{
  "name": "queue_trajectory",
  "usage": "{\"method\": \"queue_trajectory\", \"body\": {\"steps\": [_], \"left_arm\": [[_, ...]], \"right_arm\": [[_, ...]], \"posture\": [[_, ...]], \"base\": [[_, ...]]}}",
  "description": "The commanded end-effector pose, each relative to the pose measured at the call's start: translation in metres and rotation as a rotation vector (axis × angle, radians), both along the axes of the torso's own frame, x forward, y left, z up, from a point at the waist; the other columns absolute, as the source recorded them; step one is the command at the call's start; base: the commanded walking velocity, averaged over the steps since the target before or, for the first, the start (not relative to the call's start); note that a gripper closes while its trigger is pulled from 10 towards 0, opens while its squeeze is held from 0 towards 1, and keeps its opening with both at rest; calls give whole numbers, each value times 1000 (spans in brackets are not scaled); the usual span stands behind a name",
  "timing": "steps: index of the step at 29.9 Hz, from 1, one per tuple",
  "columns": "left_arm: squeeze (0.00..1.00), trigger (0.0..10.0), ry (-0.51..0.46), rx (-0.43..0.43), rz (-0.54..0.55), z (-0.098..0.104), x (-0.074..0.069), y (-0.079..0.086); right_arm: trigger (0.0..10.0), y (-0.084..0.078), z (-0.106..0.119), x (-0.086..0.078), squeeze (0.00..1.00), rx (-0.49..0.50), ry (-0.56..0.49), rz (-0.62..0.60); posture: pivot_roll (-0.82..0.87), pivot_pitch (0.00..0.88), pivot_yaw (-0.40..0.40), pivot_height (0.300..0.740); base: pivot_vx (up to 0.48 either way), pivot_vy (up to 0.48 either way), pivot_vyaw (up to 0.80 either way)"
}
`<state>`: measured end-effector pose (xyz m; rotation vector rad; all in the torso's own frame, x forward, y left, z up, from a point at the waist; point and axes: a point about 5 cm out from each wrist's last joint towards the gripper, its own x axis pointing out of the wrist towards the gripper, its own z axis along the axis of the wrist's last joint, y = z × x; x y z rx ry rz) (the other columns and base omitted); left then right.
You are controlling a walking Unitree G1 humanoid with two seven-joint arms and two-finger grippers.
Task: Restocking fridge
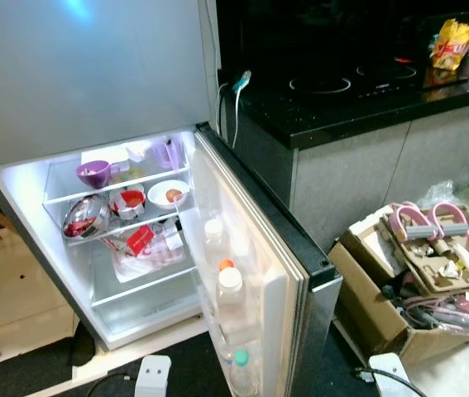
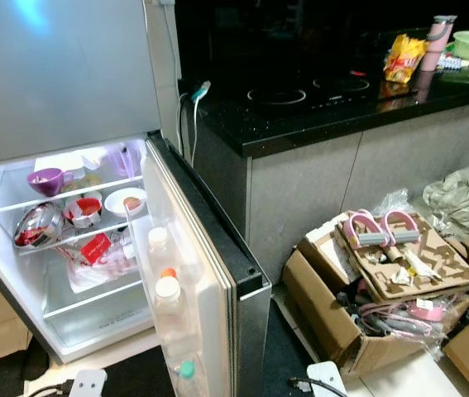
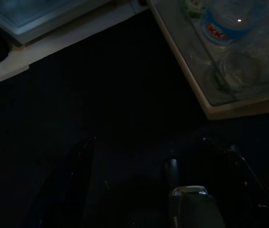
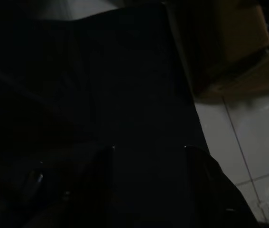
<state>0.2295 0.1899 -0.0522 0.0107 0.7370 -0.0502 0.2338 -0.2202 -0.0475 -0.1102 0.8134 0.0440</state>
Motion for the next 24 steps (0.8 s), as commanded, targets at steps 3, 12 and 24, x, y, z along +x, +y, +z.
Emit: {"method": "queue_trajectory", "body": {"steps": [3,12,24], "left_arm": [[0,10000,26,26,25,-4,-8,10],[0,10000,35,96,26,-4,-13,23],[0,10000,205,202,47,-23,-54,49]], "right_arm": [[0,6,4,8,0,46,-34,4],[10000,22,16,28,0,89,-72,23],[10000,109,37,44,0,455,-28,492]], "posture": [[-74,140,31,740],[-65,139,48,740],[-67,131,63,740]], "base": [[0,0,0],[0,0,0],[0,0,0]]}}
